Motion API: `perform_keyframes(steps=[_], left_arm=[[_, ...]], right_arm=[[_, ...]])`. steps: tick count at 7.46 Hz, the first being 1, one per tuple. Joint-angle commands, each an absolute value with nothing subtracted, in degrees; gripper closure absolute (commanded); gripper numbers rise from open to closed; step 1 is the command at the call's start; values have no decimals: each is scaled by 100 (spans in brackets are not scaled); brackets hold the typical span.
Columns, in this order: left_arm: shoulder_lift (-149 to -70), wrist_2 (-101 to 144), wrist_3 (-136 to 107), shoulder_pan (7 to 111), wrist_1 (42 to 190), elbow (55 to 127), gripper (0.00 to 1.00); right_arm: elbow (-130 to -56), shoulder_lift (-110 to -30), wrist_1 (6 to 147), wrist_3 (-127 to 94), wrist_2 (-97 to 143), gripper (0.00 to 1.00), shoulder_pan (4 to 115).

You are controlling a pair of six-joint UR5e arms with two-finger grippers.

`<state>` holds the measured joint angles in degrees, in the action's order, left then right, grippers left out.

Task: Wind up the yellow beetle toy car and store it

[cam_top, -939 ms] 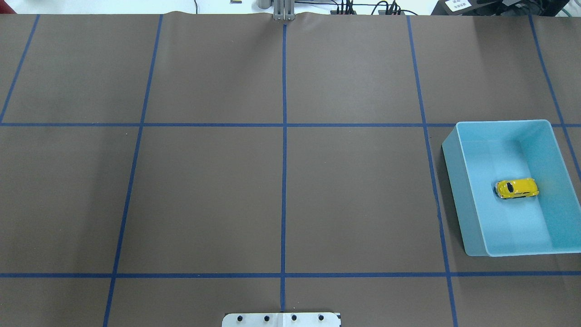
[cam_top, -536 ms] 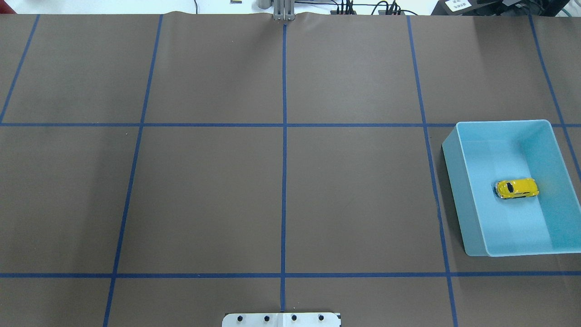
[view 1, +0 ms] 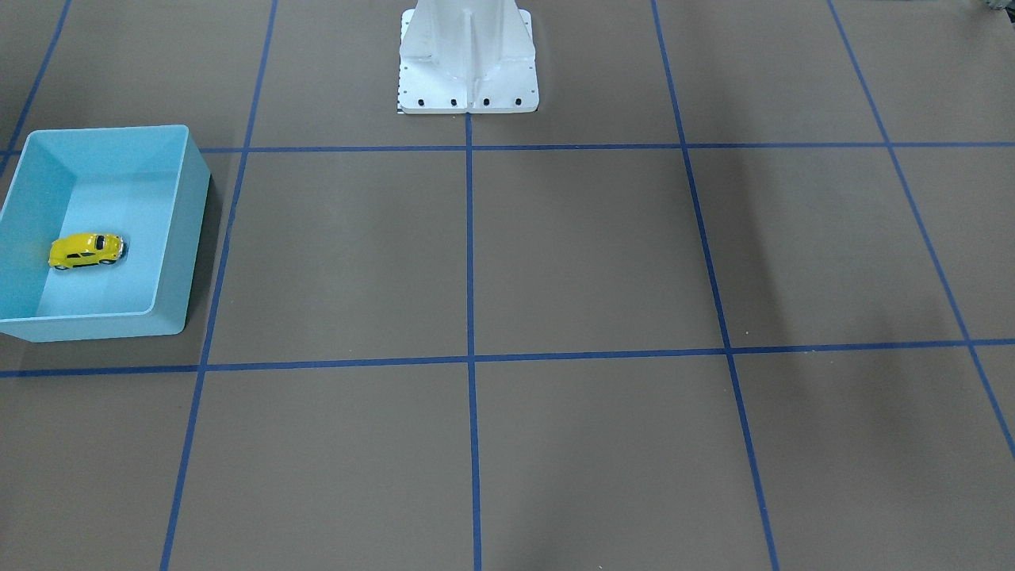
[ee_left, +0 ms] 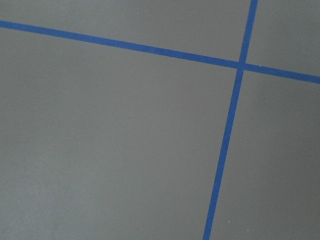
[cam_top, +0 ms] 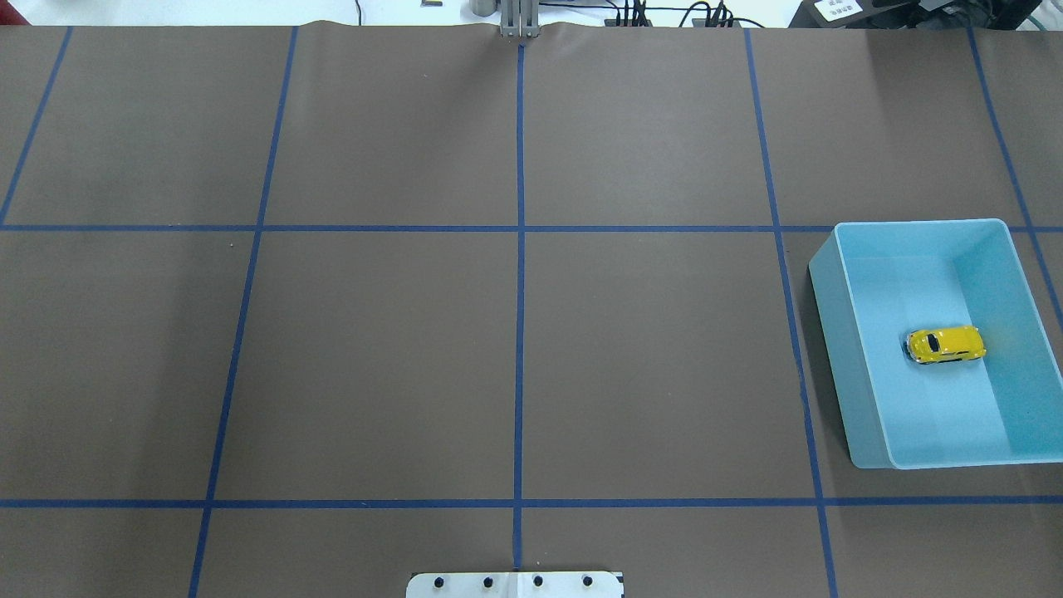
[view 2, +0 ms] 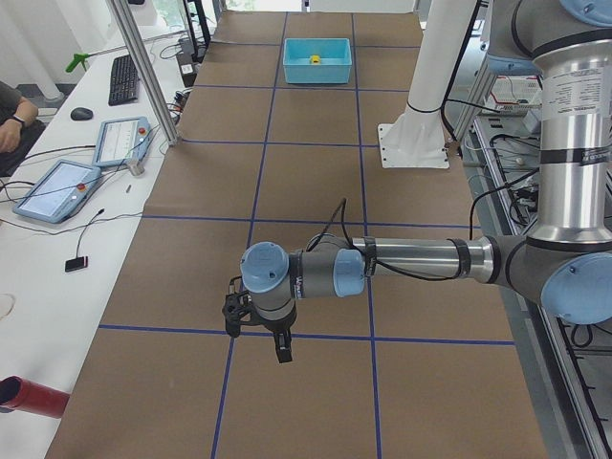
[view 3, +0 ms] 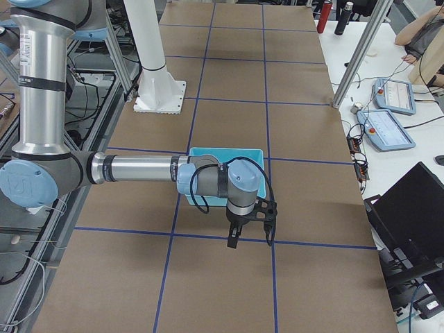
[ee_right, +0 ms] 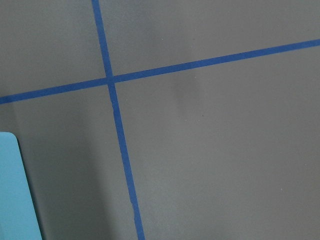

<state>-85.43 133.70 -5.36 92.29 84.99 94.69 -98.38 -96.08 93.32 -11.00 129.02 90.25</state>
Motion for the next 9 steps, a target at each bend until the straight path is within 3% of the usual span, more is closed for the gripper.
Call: perform_keyframes(steps=[1,9], left_arm=[[-8543,13368,-536,9229,8499,9466,0],[-8552,13368,-536,9228,8508,9439,0]], right_arm=[[-9861,-9633,9334,-1116,12937,0,9026],[-9879,-9633,9334,-1090,13052,0,9105]])
